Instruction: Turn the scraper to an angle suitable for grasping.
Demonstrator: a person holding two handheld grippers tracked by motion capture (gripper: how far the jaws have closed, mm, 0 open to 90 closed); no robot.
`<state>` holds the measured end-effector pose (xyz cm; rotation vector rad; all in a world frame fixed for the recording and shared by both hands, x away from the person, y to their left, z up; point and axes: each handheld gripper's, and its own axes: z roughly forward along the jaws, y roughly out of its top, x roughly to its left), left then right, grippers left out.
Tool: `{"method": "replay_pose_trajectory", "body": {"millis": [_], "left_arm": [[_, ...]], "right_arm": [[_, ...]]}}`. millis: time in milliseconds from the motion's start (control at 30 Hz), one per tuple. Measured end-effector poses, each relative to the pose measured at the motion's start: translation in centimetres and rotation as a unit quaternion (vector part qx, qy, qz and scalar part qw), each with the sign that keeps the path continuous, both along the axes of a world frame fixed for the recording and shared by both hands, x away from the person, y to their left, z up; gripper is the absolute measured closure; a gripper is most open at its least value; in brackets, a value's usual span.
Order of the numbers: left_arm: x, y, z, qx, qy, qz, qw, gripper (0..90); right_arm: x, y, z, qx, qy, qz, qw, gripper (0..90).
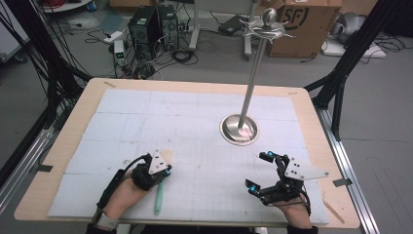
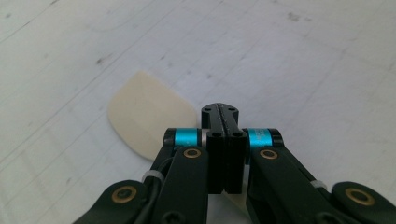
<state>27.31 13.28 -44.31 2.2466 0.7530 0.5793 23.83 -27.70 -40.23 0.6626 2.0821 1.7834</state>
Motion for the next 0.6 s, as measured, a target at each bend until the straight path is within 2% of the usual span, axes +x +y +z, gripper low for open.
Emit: {"method": "replay_pose_trajectory", "body": {"millis": [33, 67, 233, 400, 467, 533, 567, 600], "left_arm": [[-0.1, 1.1, 0.0, -0.01, 0.004, 0.013, 0.9999, 89.8], [-0.1, 1.1, 0.0, -0.01, 0.004, 0.013, 0.9999, 89.8], [-0.5, 3.7, -0.1, -0.028, 0.012, 0.041, 0.9987, 89.8], [-0.8, 4.6, -0.1, -0.027, 0.012, 0.065, 0.9975, 89.8], [-1.4, 4.8, 0.1, -0.021, -0.007, 0.056, 0.9982, 89.8], [-2.3, 5.1, 0.6, -0.027, -0.018, 0.055, 0.9979, 89.8], [-2.8, 5.4, 0.9, -0.035, -0.023, 0.051, 0.9978, 89.7], [-3.6, 6.3, 1.6, -0.06, -0.025, 0.04, 0.9971, 89.8]], "right_arm": [[0.0, 0.0, 0.0, 0.0, 0.0, 0.0, 1.0, 0.2], [0.1, 0.1, 0.0, -0.002, -0.002, 0.001, 1.0, 0.2], [0.3, 0.6, 0.0, -0.004, -0.001, 0.007, 1.0, 0.2], [0.6, 0.9, 0.0, -0.008, -0.001, 0.011, 0.9999, 0.2], [0.7, 1.0, 0.0, -0.008, 0.0, 0.012, 0.9999, 0.2], [0.8, 1.1, 0.1, -0.006, -0.003, 0.014, 0.9999, 0.2], [0.9, 1.1, 0.1, -0.004, -0.002, 0.014, 0.9999, 0.1], [0.9, 1.1, 0.2, -0.004, -0.001, 0.015, 0.9999, 0.2]]}}
